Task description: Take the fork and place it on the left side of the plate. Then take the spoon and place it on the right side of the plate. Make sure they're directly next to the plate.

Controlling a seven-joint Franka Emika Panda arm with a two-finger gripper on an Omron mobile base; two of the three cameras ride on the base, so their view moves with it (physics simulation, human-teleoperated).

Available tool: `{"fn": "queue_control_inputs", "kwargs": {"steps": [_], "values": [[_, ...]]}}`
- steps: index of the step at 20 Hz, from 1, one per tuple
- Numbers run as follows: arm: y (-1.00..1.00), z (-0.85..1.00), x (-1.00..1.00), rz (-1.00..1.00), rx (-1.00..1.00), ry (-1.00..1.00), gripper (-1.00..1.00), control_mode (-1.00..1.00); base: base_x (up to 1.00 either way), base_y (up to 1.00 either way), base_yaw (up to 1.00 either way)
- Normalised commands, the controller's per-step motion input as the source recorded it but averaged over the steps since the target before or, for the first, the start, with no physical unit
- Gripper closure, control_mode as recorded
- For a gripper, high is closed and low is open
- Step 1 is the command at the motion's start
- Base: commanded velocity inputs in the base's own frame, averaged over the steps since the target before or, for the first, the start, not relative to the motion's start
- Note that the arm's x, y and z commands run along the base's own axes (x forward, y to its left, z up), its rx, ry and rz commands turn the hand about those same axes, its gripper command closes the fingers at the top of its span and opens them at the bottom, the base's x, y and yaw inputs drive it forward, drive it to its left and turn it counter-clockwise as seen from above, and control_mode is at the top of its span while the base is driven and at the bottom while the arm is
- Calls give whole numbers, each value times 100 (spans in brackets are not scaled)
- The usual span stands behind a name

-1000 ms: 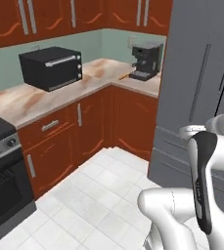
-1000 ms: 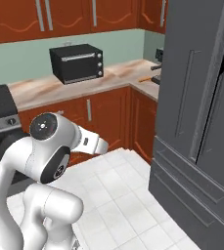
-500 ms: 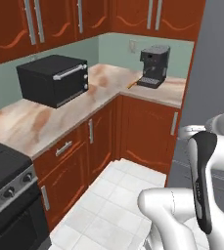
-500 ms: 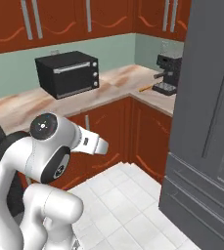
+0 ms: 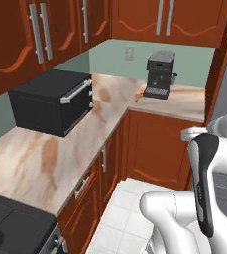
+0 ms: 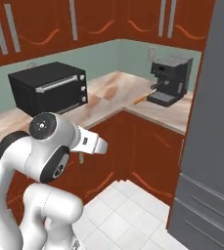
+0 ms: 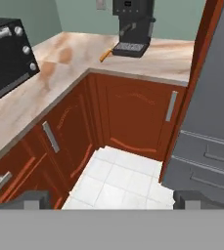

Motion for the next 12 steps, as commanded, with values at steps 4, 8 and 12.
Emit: {"fn": "queue_control_inputs", "kwargs": {"steps": [4, 8, 12], "values": [[0, 0, 0, 0, 0, 0, -100, 100, 100, 26, -36], [0, 0, 0, 0, 0, 0, -100, 100, 100, 4, -33], [0, 0, 0, 0, 0, 0, -100, 100, 100, 0, -28]]}}
